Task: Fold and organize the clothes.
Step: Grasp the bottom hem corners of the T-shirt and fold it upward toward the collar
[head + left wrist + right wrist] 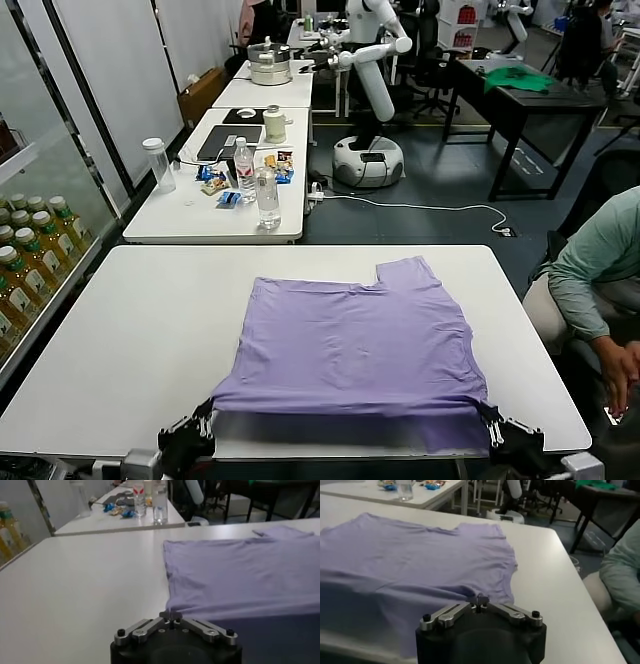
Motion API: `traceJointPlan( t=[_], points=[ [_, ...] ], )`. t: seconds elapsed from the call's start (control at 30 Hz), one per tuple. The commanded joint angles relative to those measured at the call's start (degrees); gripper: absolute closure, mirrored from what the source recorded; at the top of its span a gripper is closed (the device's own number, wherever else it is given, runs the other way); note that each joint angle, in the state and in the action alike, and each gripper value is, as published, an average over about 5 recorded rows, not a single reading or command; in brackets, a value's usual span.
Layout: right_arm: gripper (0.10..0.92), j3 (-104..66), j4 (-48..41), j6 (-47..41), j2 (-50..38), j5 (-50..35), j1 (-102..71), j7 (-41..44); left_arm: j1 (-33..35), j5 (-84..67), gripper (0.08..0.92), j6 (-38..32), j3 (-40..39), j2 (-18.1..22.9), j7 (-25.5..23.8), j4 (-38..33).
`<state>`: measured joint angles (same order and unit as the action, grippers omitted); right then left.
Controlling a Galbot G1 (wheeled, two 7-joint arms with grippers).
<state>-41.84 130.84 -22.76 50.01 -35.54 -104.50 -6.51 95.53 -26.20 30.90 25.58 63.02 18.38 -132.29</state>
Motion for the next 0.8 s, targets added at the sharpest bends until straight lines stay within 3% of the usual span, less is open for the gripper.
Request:
traceJointPlan(
  t=[0.03, 0.53, 0.7, 0.8],
  points=[
    [0.915, 4.87, -6.03, -3.51, -0.04, 0.12, 13.42, -0.65, -13.81, -2.96, 0.915, 0.33, 0.16, 0.79, -4.17, 9.34],
    [0.913, 12.56, -12.94, -7.22, 2.63, 1.57, 23.98, -1.64, -21.73, -0.75, 0.915, 0.93, -1.76, 0.2, -11.24, 17.91],
    [0.824, 16.21, -17.81, -7.4, 5.04, 3.42, 28.32, -3.24, -26.99, 3.21, 0.896, -1.4, -3.67, 2.54, -11.47, 24.27],
    [0.738, 15.65, -18.68, -7.37, 5.09, 3.32, 29.25, -3.36, -27.42, 3.12, 0.826, -3.55, -2.98, 2.49, -11.49, 25.3]
  ],
)
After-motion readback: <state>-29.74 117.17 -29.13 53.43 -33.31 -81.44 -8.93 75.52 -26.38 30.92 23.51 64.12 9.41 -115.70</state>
